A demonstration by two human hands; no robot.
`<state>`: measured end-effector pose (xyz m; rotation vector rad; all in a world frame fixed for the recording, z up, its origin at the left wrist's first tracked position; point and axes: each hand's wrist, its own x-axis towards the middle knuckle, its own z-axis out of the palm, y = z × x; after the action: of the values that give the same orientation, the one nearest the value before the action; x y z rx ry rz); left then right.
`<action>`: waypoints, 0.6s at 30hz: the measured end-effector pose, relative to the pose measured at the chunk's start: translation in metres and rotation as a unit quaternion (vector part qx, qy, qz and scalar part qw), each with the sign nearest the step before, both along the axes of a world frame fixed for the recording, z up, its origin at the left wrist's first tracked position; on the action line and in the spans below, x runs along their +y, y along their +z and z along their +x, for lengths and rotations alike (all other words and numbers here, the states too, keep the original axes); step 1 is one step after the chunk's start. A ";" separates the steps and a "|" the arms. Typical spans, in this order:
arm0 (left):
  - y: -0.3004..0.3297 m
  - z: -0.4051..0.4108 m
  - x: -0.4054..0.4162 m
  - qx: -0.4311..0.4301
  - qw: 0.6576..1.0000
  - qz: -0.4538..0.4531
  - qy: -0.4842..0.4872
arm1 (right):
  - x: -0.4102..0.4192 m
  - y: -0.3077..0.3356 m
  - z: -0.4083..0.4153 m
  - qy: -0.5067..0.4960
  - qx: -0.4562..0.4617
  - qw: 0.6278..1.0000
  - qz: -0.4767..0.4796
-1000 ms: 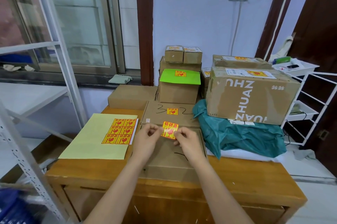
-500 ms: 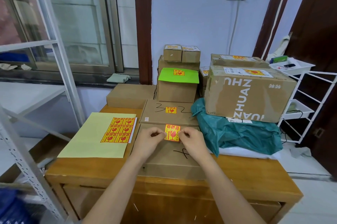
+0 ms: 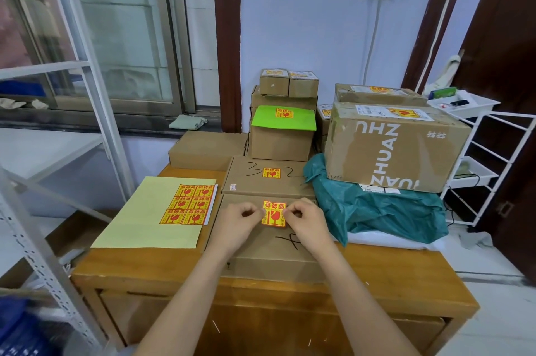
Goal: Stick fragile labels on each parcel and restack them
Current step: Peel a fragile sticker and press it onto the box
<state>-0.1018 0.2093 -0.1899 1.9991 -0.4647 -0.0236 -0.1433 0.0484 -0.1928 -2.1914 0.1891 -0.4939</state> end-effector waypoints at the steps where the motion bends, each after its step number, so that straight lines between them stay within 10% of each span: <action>1: -0.001 0.001 -0.001 -0.008 1.000 0.005 0.006 | 0.000 0.000 0.000 -0.001 0.000 1.000 -0.008; 18: -0.008 0.011 -0.005 -0.056 0.995 0.053 0.062 | -0.002 -0.002 0.005 0.004 0.026 0.999 -0.029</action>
<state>-0.0906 0.2044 -0.1982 2.1381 -0.4162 0.1439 -0.1386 0.0465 -0.1944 -2.2627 0.1967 -0.4432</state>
